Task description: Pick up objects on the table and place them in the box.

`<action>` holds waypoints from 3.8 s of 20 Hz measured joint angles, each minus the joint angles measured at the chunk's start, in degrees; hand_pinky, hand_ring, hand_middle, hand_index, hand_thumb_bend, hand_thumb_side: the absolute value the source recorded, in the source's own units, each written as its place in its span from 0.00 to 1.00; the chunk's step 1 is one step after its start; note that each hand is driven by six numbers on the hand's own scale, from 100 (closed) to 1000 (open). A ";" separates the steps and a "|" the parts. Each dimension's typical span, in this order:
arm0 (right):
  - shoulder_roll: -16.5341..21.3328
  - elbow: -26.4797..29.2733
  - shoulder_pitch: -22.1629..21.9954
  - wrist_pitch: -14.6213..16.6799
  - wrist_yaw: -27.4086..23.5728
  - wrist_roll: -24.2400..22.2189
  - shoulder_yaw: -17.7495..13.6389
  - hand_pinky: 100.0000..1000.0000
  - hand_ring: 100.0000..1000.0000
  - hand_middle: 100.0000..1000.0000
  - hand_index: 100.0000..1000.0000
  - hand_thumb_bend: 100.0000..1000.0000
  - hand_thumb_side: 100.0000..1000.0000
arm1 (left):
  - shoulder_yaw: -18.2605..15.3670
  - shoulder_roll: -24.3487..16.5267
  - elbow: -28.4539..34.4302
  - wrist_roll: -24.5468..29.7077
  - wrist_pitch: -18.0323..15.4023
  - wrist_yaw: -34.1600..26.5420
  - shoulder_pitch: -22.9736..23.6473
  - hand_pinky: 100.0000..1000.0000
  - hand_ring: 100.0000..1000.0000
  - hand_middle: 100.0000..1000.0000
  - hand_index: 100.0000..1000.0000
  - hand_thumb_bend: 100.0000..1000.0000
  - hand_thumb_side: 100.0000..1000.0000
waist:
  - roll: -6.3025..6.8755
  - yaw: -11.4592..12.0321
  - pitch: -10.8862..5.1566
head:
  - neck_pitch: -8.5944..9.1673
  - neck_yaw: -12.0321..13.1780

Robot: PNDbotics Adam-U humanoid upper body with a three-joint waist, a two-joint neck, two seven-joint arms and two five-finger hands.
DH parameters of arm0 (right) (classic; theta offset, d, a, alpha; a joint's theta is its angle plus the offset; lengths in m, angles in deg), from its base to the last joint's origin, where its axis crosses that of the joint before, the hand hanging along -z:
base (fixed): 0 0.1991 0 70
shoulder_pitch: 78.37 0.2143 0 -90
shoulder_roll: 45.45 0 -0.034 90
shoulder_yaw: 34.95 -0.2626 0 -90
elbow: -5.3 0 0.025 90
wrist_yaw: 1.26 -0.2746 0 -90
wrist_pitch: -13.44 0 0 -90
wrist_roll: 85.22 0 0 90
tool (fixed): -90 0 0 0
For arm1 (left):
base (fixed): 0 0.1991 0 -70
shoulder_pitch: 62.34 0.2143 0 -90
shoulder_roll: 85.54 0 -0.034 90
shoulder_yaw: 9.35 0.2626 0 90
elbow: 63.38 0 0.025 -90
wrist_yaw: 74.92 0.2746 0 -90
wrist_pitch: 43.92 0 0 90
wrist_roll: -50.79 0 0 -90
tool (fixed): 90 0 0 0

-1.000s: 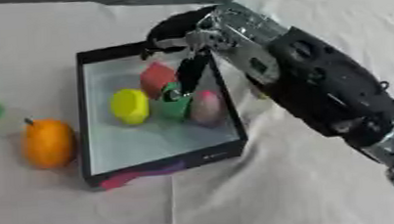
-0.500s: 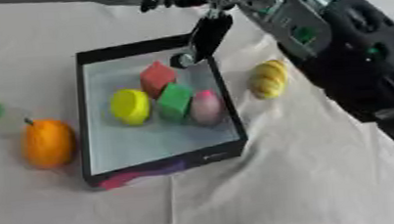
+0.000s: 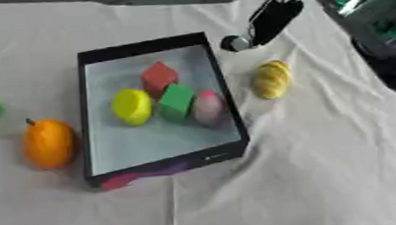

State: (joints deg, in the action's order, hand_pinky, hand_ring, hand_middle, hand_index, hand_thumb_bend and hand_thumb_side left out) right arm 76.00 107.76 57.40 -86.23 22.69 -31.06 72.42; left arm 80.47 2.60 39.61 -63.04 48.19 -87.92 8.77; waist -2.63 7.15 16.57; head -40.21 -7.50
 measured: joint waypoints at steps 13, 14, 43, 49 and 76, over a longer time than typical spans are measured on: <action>3.84 -3.63 -9.56 2.58 -2.54 1.53 -2.93 0.83 0.85 0.85 0.90 0.37 0.12 | -0.01 -0.02 0.00 -0.08 0.07 0.21 0.01 0.69 0.81 0.61 0.70 0.00 0.78 | 0.00 0.32 0.00 | 0.00 0.35; 3.84 -4.10 -9.62 3.25 -2.23 1.30 -2.73 0.83 0.85 0.85 0.91 0.37 0.13 | -0.01 -0.02 0.00 -0.08 0.07 0.21 0.01 0.69 0.81 0.61 0.70 0.00 0.79 | 0.00 0.37 0.00 | -0.02 0.37; -3.75 -23.17 -6.91 9.56 10.89 2.97 2.87 0.80 0.80 0.78 0.86 0.37 0.17 | 0.04 0.03 0.00 0.23 0.23 0.21 -0.25 0.69 0.81 0.61 0.69 0.00 0.79 | 0.02 0.85 0.07 | 0.12 -0.13; -5.29 -24.76 -6.49 7.65 11.53 8.12 3.12 0.74 0.69 0.57 0.66 0.34 0.07 | 0.05 0.04 0.00 0.31 0.24 0.21 -0.26 0.69 0.81 0.61 0.69 0.00 0.79 | 0.02 0.93 0.07 | 0.47 -0.15; 0.19 5.38 3.21 -2.41 -1.83 5.77 3.05 0.72 0.65 0.54 0.63 0.24 0.02 | 0.06 -0.49 0.00 0.39 0.29 0.39 0.11 0.69 0.82 0.61 0.69 0.00 0.78 | -0.19 -0.05 0.00 | 0.00 0.35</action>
State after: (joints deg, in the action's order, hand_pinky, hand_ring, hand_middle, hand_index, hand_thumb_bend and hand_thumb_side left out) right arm 76.19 113.14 60.62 -88.64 20.86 -25.29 75.47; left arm 80.53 2.10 39.61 -62.65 48.48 -87.53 8.88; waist -2.82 7.10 16.57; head -40.21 -7.15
